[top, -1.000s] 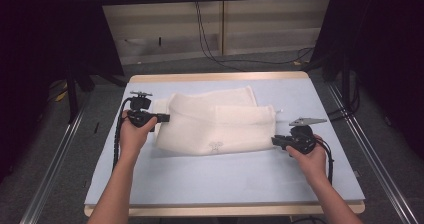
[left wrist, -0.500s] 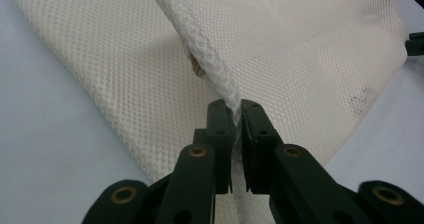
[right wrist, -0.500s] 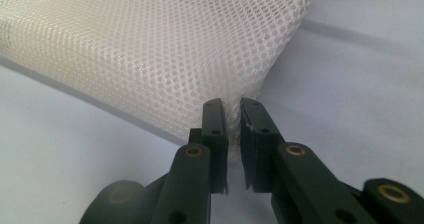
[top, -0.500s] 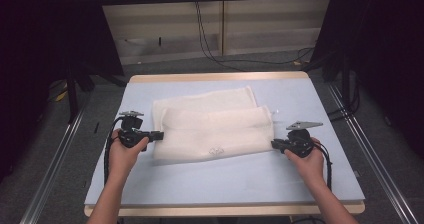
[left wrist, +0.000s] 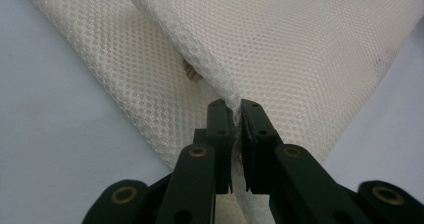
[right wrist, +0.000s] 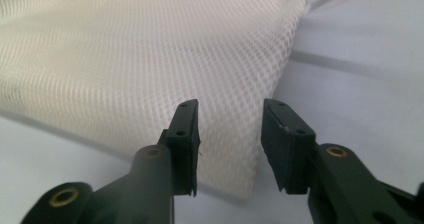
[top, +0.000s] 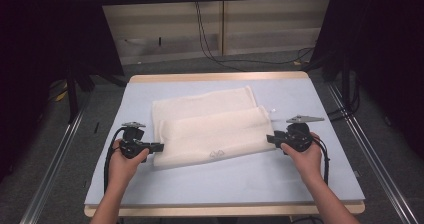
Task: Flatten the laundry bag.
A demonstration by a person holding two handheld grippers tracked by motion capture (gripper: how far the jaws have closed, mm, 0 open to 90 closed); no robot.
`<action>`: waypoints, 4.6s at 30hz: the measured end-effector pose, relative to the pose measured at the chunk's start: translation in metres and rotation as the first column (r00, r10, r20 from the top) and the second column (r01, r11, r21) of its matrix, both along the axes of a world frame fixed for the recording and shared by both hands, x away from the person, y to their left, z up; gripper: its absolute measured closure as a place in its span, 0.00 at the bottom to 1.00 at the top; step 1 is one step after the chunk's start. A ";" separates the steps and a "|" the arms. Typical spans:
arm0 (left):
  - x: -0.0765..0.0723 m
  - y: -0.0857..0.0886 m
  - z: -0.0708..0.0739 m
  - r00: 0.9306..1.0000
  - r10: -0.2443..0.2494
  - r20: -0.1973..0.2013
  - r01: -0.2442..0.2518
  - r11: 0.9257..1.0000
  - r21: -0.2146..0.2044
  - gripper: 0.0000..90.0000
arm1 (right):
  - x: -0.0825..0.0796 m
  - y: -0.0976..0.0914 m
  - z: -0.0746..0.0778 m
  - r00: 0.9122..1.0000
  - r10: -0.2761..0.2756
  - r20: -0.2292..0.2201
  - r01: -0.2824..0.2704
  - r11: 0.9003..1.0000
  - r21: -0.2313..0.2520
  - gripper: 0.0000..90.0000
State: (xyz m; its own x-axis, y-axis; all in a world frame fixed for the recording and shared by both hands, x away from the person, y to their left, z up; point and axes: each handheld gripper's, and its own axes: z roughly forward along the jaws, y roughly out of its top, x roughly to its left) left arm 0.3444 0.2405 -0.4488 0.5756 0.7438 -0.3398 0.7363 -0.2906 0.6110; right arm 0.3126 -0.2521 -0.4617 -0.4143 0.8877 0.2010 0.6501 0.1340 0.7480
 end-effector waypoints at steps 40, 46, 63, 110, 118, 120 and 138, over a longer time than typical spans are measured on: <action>0.000 0.005 0.002 1.000 0.008 0.014 -0.008 1.000 -0.024 0.93 | 0.028 -0.003 0.001 0.998 -0.057 0.024 0.056 0.998 0.010 0.57; 0.000 0.006 0.003 1.000 0.000 0.015 0.000 1.000 -0.025 0.93 | 0.049 0.006 -0.008 0.998 -0.049 -0.042 0.051 0.998 0.039 0.71; -0.014 0.007 0.008 1.000 0.003 0.020 -0.002 0.999 -0.043 0.93 | -0.006 -0.020 0.009 0.993 0.092 0.073 -0.097 0.993 0.073 0.93; -0.045 0.001 -0.014 0.993 0.111 -0.047 -0.104 0.985 0.135 0.48 | -0.050 -0.015 -0.019 0.989 0.146 -0.032 -0.147 0.989 -0.023 0.70; -0.051 -0.008 -0.014 0.993 0.114 -0.004 -0.111 0.976 0.185 0.48 | -0.049 -0.011 -0.019 0.985 0.165 -0.046 -0.167 0.985 -0.035 0.80; -0.051 -0.011 -0.014 0.995 0.100 0.018 -0.101 0.973 0.209 0.55 | -0.049 -0.011 -0.019 0.984 0.171 -0.052 -0.173 0.984 -0.032 0.84; 0.013 -0.022 -0.015 0.991 0.119 0.063 -0.128 0.976 0.175 0.91 | -0.019 -0.004 -0.011 0.991 0.135 0.006 -0.134 0.988 -0.070 0.92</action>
State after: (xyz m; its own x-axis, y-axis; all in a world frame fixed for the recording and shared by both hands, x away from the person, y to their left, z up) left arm 0.3575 0.2185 -0.4643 0.4889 0.8563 -0.1668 0.7418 -0.3074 0.5960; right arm 0.2934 -0.2559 -0.4727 -0.5328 0.8353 0.1358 0.6143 0.2714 0.7409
